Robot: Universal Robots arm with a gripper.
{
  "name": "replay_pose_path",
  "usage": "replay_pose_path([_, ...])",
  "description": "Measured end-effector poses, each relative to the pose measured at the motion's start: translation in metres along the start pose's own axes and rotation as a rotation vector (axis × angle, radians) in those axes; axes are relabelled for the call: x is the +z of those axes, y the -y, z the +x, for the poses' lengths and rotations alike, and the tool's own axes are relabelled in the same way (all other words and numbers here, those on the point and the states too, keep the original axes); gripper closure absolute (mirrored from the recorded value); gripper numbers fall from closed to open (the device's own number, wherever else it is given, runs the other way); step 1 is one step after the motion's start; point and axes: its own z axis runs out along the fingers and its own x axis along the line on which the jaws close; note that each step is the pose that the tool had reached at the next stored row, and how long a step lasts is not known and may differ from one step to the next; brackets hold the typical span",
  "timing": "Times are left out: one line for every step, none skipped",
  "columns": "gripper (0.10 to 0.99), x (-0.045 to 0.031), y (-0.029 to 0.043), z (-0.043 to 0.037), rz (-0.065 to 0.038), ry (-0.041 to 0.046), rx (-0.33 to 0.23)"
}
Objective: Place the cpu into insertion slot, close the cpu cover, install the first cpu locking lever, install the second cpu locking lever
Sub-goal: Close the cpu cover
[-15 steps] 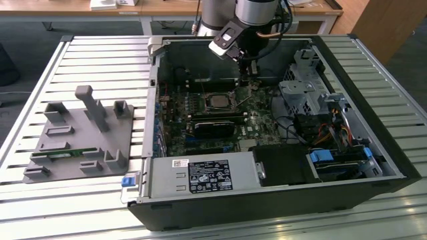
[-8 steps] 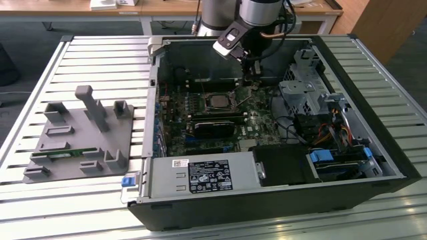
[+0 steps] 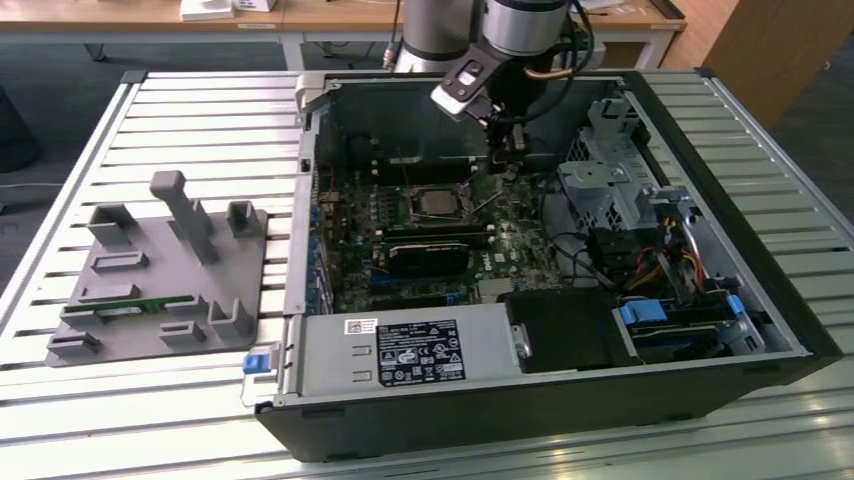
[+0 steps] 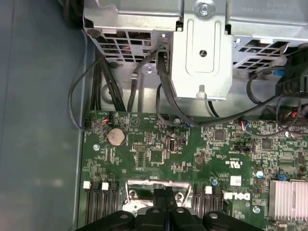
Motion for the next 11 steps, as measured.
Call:
replay_pose_path([0.980, 0.0003, -0.0009, 0.0004, 0.000, -0.0001, 0.000])
replay_pose_path([0.980, 0.0006, -0.0020, 0.0007, 0.000, -0.0001, 0.000])
replay_pose_path([0.980, 0.0008, -0.0031, 0.0009, 0.000, -0.0001, 0.000])
replay_pose_path([0.980, 0.0011, -0.0043, 0.0010, 0.000, -0.0001, 0.000])
replay_pose_path([0.980, 0.0014, -0.0054, 0.0012, 0.000, 0.0001, 0.000])
replay_pose_path([0.980, 0.0018, -0.0063, 0.0013, 0.000, 0.0000, 0.000])
replay_pose_path([0.980, 0.0022, -0.0077, 0.0014, 0.000, 0.0000, 0.000])
replay_pose_path([0.980, 0.0027, -0.0092, 0.0015, 0.000, 0.0000, 0.000])
replay_pose_path([0.980, 0.0031, -0.0107, 0.0016, 0.000, 0.0000, 0.000])
replay_pose_path([0.980, 0.0034, -0.0120, 0.0017, 0.000, 0.0000, 0.000])
replay_pose_path([0.980, 0.0036, -0.0131, 0.0018, 0.000, 0.0002, 0.000])
